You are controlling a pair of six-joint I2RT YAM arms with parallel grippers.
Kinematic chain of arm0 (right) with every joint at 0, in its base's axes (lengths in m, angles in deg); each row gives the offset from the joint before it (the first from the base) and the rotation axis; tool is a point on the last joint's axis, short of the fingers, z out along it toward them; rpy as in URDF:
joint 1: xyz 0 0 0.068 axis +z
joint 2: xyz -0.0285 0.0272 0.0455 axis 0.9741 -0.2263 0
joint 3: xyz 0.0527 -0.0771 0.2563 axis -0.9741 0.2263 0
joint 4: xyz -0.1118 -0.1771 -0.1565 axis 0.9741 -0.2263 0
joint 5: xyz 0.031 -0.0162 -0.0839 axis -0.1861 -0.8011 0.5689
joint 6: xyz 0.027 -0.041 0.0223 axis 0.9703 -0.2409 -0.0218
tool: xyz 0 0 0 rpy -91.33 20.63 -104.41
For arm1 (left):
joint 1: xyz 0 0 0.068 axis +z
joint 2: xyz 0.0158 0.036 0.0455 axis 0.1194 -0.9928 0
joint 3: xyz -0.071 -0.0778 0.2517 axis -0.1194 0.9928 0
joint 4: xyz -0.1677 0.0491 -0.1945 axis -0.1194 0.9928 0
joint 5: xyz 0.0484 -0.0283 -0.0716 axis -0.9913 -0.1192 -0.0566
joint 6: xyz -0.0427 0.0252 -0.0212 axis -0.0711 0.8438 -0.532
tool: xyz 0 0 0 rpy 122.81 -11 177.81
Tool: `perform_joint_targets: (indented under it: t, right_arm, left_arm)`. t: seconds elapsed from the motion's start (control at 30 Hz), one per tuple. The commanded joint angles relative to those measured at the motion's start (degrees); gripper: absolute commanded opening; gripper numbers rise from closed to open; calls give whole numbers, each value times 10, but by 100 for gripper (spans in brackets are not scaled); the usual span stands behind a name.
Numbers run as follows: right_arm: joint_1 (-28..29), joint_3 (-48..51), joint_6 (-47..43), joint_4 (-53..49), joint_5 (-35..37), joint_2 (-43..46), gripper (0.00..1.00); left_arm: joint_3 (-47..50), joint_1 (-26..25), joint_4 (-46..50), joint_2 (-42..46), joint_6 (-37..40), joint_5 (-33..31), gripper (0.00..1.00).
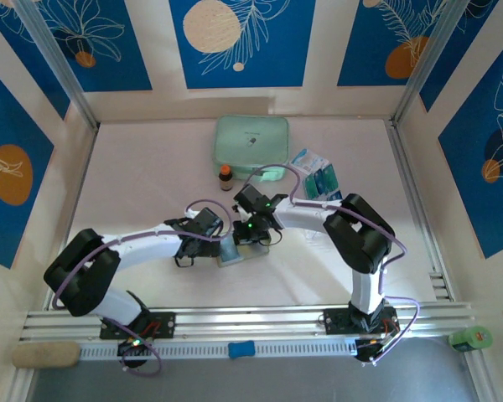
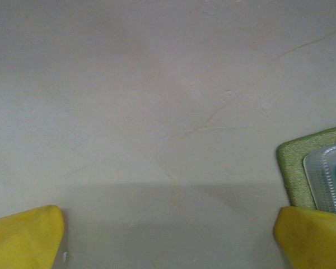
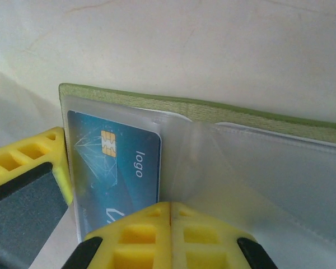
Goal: Put the credit cards into the card holder
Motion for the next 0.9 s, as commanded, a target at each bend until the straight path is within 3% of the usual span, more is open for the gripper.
perform_joint_targets:
  t: [0.0, 0.37, 0.87]
  right_arm:
    - [22, -18, -11, -32, 2, -18, 0]
    - [23, -27, -10, -46, 4, -1, 0]
    - [-16, 41, 5, -44, 7, 87, 0]
  left_arm:
    - [8, 5, -28, -27, 3, 10, 100]
    - [9, 5, -20, -10, 3, 9, 100]
    - [4, 29, 43, 106, 16, -14, 100]
